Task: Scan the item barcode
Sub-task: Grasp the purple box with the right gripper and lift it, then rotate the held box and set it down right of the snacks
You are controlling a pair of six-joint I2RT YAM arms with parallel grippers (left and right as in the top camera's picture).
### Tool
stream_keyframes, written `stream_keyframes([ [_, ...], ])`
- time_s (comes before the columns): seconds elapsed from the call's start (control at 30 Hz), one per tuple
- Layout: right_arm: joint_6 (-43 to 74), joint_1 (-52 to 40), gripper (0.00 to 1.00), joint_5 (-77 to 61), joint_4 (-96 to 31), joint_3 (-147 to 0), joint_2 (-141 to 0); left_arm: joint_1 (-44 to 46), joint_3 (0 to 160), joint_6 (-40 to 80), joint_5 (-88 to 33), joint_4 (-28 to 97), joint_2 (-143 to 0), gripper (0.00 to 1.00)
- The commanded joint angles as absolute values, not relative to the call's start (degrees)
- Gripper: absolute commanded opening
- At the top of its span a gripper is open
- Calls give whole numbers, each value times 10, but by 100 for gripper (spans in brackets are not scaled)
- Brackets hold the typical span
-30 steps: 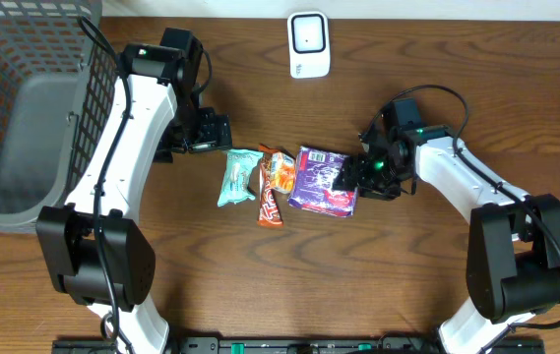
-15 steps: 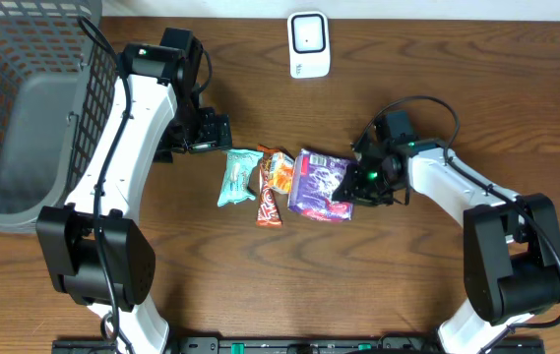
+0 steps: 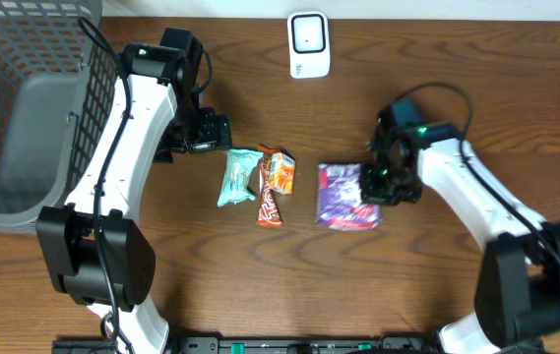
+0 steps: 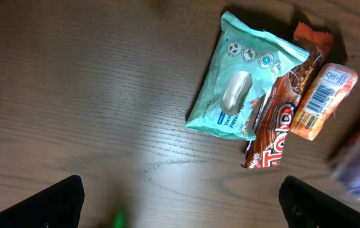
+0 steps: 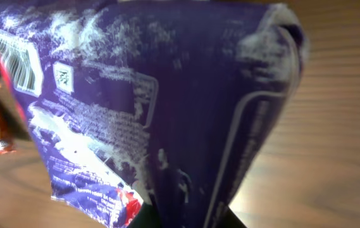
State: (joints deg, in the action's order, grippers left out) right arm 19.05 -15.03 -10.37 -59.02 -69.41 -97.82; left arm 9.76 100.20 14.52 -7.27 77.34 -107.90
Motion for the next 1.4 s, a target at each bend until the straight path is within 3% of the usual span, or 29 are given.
stream_keyframes([
  [0.0, 209, -154, 1, 62, -632, -754, -935, 95, 1001, 140, -66, 775, -1075, 98],
  [0.23, 305, -155, 1, 314, -733, -771, -924, 95, 1001, 140, -66, 775, -1075, 98],
  [0.43, 308, -154, 1, 409, -739, -753, -924, 95, 1001, 140, -66, 775, -1075, 98],
  [0.67, 311, -149, 1, 438, -724, -750, -925, 95, 1001, 140, -66, 775, -1075, 98],
  [0.83, 375, -149, 1, 511, -704, -703, -926, 95, 1001, 140, -66, 775, -1075, 98],
  [1.37, 361, -218, 1, 444, -638, -645, -926, 95, 1001, 140, -66, 775, -1075, 98],
])
